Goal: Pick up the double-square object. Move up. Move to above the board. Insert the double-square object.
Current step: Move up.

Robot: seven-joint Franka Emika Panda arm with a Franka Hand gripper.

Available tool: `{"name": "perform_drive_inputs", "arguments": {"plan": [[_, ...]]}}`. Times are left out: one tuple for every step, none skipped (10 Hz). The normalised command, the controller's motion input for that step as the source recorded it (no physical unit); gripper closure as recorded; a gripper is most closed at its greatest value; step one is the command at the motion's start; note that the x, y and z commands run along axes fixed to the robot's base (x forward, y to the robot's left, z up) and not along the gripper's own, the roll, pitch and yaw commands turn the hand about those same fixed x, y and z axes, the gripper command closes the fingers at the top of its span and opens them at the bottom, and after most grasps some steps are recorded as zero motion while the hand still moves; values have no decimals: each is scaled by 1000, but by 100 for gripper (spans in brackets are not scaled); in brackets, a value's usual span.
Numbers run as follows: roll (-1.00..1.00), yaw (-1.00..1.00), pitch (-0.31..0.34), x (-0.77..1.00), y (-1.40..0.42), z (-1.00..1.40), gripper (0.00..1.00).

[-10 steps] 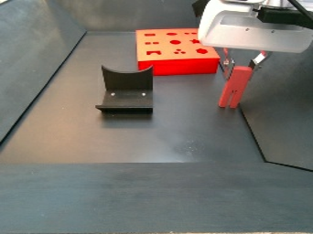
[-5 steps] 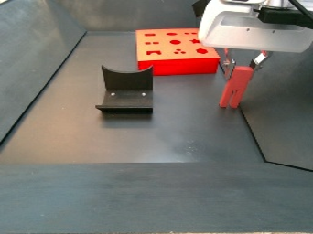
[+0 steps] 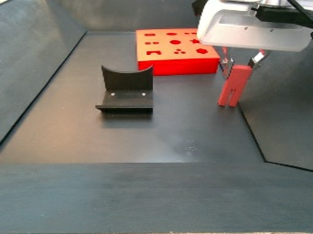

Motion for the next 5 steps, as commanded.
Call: {"name": "perform_drive_inputs", "arguments": {"plan": [[0,0,0,0,0,833,100],[-5,8,6,-38,-11,832,100],[1,7,39,-75,-6,743,100],[11,5,47,-65,4,690,100],[33,-5,58,-44,16,564,100]]}}
